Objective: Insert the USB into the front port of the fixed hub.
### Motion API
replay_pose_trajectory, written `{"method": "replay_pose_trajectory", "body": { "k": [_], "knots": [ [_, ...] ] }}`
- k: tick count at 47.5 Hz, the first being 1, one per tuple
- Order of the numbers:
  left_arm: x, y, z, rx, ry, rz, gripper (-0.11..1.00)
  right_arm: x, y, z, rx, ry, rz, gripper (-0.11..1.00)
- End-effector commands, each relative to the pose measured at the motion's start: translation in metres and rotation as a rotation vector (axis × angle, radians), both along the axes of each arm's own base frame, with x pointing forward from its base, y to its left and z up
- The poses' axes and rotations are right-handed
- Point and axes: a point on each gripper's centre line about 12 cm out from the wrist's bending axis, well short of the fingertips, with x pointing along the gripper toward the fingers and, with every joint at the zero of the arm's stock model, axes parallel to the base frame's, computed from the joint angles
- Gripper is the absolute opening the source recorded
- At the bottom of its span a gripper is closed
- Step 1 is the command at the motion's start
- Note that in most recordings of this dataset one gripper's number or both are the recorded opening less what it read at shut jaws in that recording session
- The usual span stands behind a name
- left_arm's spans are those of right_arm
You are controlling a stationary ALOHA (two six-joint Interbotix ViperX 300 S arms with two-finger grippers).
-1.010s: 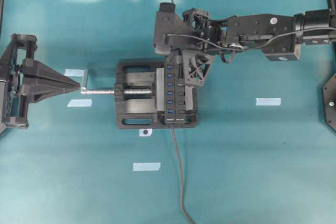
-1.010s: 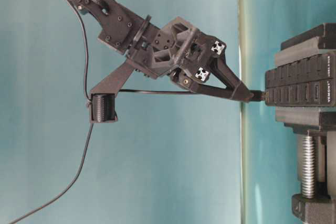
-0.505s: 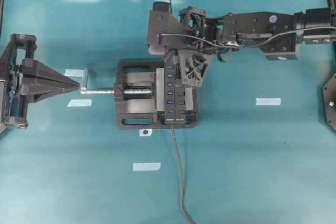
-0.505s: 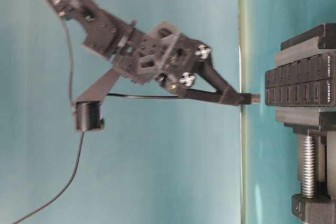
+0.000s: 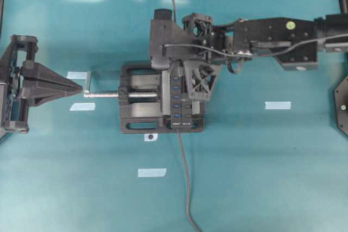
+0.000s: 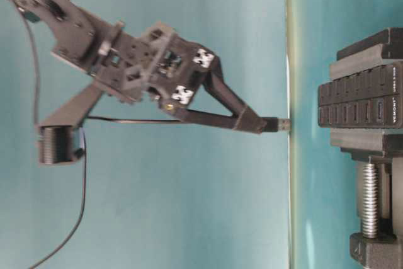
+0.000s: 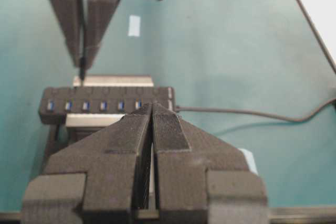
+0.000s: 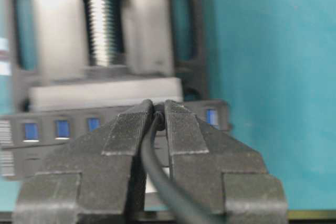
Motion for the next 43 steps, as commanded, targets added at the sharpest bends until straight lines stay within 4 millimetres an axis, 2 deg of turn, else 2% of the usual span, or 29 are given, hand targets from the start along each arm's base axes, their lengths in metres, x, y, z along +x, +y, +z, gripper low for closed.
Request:
{"method": "replay_pose_trajectory", "body": {
  "k": [1, 9, 43],
  "knots": [
    [0.002, 0.000, 0.005, 0.000, -0.015, -0.002, 0.00, 0.000, 0.011, 0.025, 0.008, -0.064, 0.009, 0.09],
    [0.002, 0.000, 0.006, 0.000, -0.017, -0.002, 0.00, -0.001, 0.022, 0.023, 0.024, -0.051, 0.017, 0.09],
    [0.002, -0.001, 0.005, 0.000, -0.015, -0.003, 0.00, -0.007, 0.049, 0.008, 0.086, -0.018, 0.019, 0.09]
  ]
}}
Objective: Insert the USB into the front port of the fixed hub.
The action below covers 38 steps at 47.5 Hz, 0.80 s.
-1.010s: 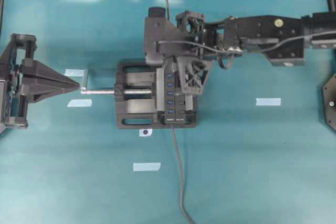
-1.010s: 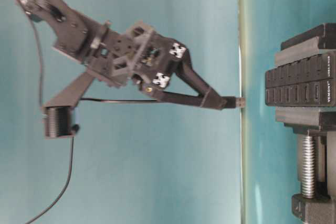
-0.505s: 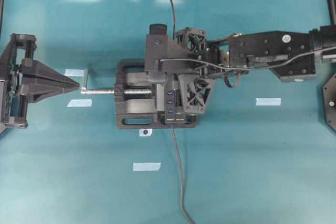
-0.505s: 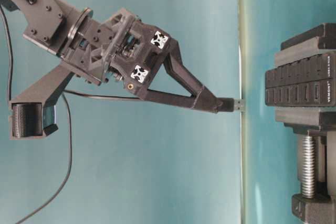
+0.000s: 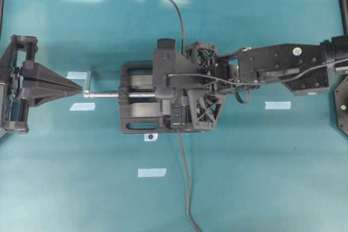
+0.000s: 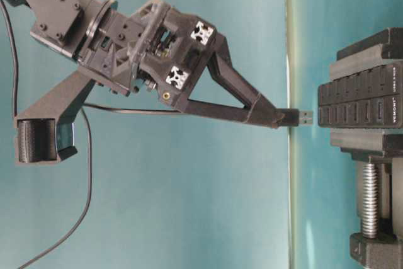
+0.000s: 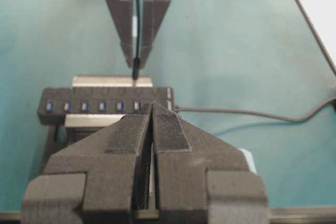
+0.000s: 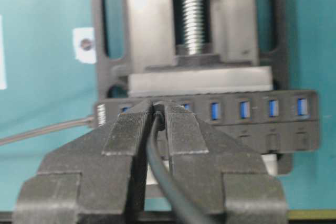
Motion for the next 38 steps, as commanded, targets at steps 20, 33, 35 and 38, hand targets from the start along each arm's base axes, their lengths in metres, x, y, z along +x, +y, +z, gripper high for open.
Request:
{"method": "replay_pose_trajectory", "body": {
  "k": [20, 33, 35, 38],
  "knots": [
    [0.002, 0.000, 0.004, 0.000, -0.014, 0.000, 0.00, 0.005, 0.012, 0.000, 0.020, -0.037, 0.011, 0.08],
    [0.002, 0.000, 0.004, 0.000, -0.014, -0.002, 0.00, 0.006, 0.013, -0.011, 0.024, -0.014, 0.005, 0.08],
    [0.002, 0.000, 0.004, 0.000, -0.014, -0.002, 0.00, 0.006, 0.014, -0.012, 0.027, -0.012, 0.005, 0.08],
    [0.002, 0.000, 0.004, 0.000, -0.012, -0.002, 0.00, 0.006, 0.014, -0.013, 0.028, -0.009, 0.006, 0.08]
  ]
}}
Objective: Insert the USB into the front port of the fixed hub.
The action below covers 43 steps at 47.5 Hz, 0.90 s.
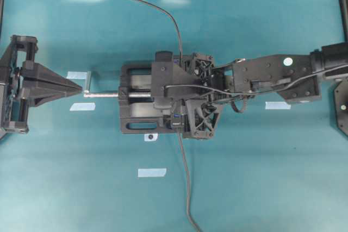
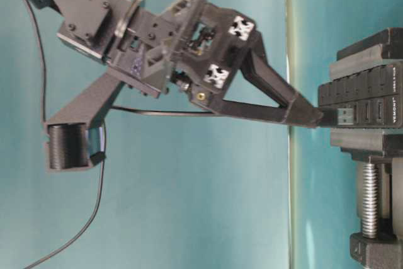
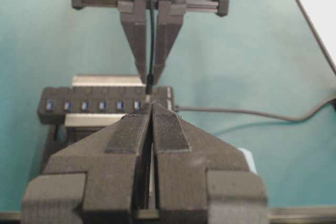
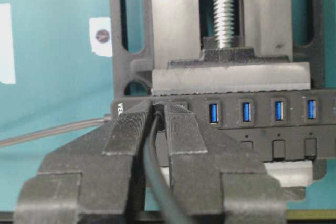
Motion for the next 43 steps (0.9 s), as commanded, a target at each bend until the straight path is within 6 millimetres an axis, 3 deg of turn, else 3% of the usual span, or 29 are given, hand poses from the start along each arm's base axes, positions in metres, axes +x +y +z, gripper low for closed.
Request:
{"method": "replay_pose_trajectory", "body": {
  "k": [1, 43],
  "knots": [
    [0.002, 0.000, 0.004, 0.001, -0.012, 0.000, 0.00, 0.002, 0.004, 0.009, 0.013, -0.027, -0.005, 0.08],
    [0.001, 0.000, 0.002, -0.002, -0.006, -0.001, 0.00, 0.003, 0.009, -0.005, 0.021, 0.007, 0.003, 0.08]
  ]
}}
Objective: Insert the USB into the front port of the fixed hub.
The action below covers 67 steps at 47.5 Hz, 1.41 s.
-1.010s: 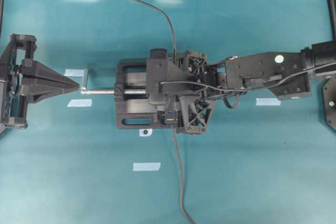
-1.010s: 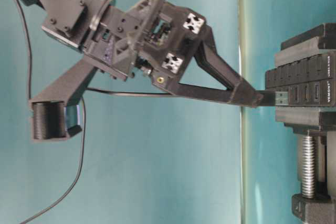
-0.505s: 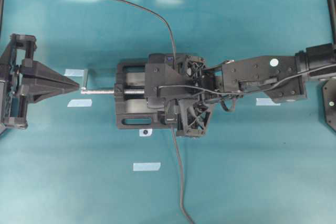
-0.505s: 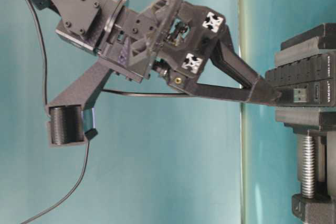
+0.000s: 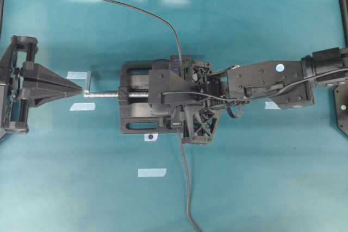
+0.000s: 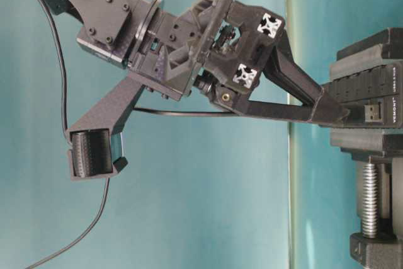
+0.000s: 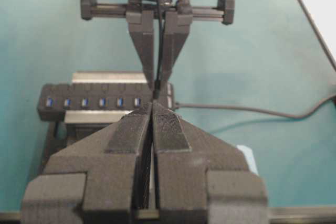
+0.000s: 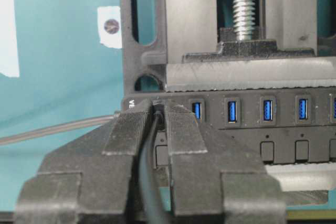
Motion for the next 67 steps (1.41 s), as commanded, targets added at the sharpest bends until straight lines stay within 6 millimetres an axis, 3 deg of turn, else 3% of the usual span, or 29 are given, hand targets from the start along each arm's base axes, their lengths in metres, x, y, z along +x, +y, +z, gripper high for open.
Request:
{"method": "replay_pose_trajectory", "body": {
  "k": [1, 67],
  "knots": [
    [0.0018, -0.0004, 0.0048, -0.002, -0.014, -0.001, 0.00, 0.0018, 0.0022, 0.0078, 0.007, -0.023, -0.004, 0.08],
    [0.0013, -0.0004, 0.0031, 0.000, -0.014, -0.002, 0.00, 0.0017, 0.0047, 0.0139, 0.001, 0.020, 0.006, 0.08]
  ]
}}
